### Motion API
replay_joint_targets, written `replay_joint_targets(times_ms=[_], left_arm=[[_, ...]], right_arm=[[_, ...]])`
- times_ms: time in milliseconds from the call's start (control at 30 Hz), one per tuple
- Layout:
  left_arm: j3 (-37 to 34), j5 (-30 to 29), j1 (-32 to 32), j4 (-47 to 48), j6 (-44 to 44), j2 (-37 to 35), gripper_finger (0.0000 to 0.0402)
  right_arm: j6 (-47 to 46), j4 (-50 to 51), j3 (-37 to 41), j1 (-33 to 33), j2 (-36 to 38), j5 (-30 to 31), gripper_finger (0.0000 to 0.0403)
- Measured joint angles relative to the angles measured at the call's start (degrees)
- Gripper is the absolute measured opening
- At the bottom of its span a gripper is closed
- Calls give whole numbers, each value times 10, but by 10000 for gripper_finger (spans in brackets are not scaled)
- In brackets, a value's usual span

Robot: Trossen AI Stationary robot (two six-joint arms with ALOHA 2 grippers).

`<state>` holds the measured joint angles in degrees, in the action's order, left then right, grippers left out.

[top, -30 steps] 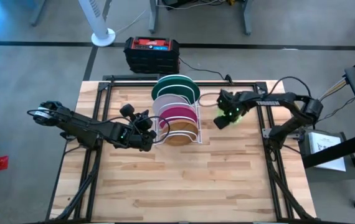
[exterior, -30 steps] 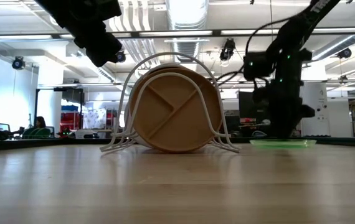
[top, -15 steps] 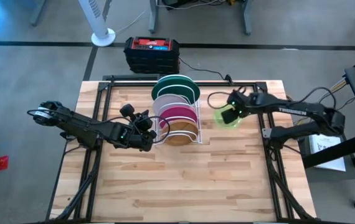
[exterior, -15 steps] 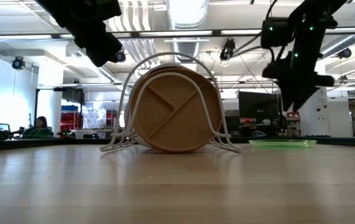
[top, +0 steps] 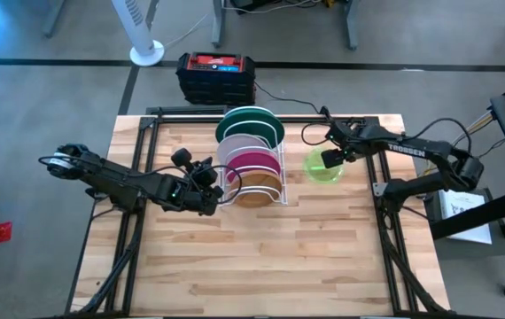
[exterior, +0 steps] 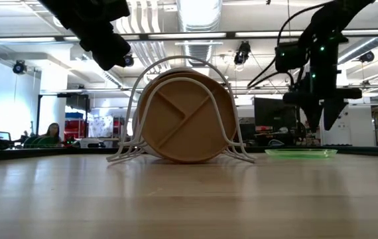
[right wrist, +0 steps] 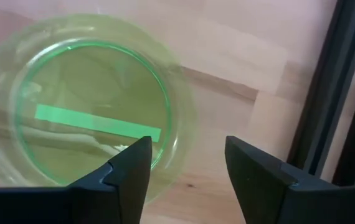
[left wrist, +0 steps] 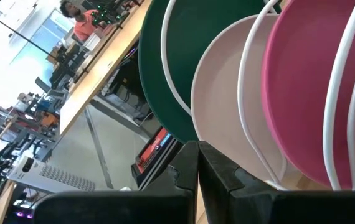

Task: Sort dishes
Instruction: Put the light green plate in the dish rack

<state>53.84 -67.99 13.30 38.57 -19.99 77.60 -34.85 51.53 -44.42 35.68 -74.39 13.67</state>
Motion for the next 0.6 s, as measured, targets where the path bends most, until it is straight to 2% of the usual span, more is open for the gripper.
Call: replay_joint_targets(times_ms=[367, 600], left_arm=[[0, 0, 0, 0, 0, 0, 0], [0, 1, 0, 0, 0, 0, 0]], right_arm=[[-2, -20, 1, 7, -120, 0, 192], [19, -31, 1, 21, -155, -3, 188]])
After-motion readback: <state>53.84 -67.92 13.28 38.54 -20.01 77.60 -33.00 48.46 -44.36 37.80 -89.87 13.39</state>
